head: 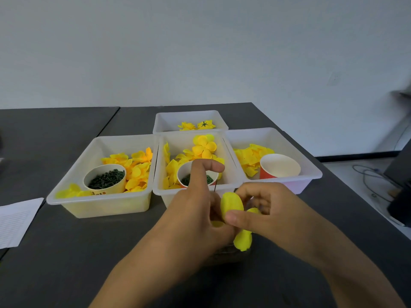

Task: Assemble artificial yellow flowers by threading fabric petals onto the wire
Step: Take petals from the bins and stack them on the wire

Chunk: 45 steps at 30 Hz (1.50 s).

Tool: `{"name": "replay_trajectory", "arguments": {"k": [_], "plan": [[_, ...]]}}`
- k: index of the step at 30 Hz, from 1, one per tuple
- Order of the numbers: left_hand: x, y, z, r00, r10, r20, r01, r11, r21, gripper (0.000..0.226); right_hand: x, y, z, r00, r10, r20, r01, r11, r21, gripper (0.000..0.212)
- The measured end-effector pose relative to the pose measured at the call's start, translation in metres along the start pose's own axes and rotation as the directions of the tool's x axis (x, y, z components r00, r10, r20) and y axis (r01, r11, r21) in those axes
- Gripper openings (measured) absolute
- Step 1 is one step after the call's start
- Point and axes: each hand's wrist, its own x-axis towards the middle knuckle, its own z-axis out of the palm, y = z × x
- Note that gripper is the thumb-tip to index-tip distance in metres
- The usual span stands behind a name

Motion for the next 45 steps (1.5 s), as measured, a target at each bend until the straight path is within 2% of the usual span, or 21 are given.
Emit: {"name": "replay_trajectory", "arguments": {"k": [2,4,9,10,12,14,17,20,23,28,32,34,37,45], "plan": [[0.0,0.002,0.001,1.0,-0.001,-0.027,0.002,0.998,0.061,0.072,0.003,0.0,0.004,0.998,-0.019,-0.06,0.018,1.0,-0.019,0.009],[0.001,0.001,0.001,0.999,-0.004,-0.051,0.008,0.997,0.081,0.074,0.003,0.0,0.005,0.996,-0.033,-0.085,0.034,0.999,0.016,0.008],[0.002,-0.005,-0.006,1.0,-0.003,0.002,0.003,0.999,0.034,0.068,0.003,0.001,0.003,1.0,-0.025,-0.006,0.025,0.975,0.223,0.027],[0.002,-0.006,-0.008,1.0,0.006,0.021,-0.007,1.0,0.016,0.065,0.003,0.002,0.003,0.999,-0.017,0.034,0.004,0.94,0.34,0.024],[0.003,-0.009,-0.012,0.998,0.021,0.057,-0.018,0.998,-0.065,0.058,0.006,0.004,0.003,0.994,-0.017,0.106,-0.051,0.795,0.604,0.02],[0.006,-0.014,-0.016,0.995,0.039,0.092,-0.019,0.978,-0.207,0.053,0.01,0.009,0.002,0.992,-0.019,0.121,-0.077,0.673,0.736,0.018],[0.018,-0.025,-0.022,0.999,0.002,0.054,0.021,0.902,-0.431,0.055,0.017,0.015,0.0,0.995,0.027,0.093,-0.087,0.68,0.728,0.023],[0.03,-0.034,-0.025,0.996,-0.076,-0.047,0.041,0.857,-0.513,0.058,0.029,0.019,-0.002,0.99,0.109,0.085,-0.136,0.681,0.719,0.024],[0.037,-0.041,-0.024,0.985,-0.132,-0.113,0.056,0.857,-0.512,0.05,0.042,0.024,-0.004,0.979,0.197,0.048,-0.172,0.679,0.714,0.023],[0.048,-0.06,-0.019,0.969,-0.153,-0.192,0.061,0.908,-0.414,0.023,0.058,0.042,0.001,0.953,0.304,0.007,-0.234,0.715,0.659,0.021],[0.051,-0.071,-0.01,0.968,-0.152,-0.201,0.076,0.936,-0.343,0.023,0.064,0.054,0.014,0.949,0.316,-0.004,-0.258,0.781,0.569,0.038],[0.052,-0.076,-0.005,0.969,-0.148,-0.198,0.08,0.946,-0.314,0.024,0.067,0.059,0.019,0.948,0.316,-0.047,-0.244,0.811,0.532,0.033],[0.055,-0.081,0.0,0.966,-0.155,-0.207,0.084,0.945,-0.317,0.026,0.07,0.068,0.021,0.934,0.347,-0.081,-0.238,0.777,0.583,0.021],[0.055,-0.092,0.009,0.96,-0.176,-0.218,0.089,0.929,-0.359,0.033,0.072,0.087,0.025,0.886,0.458,-0.072,-0.325,0.724,0.608,0.021]]}}
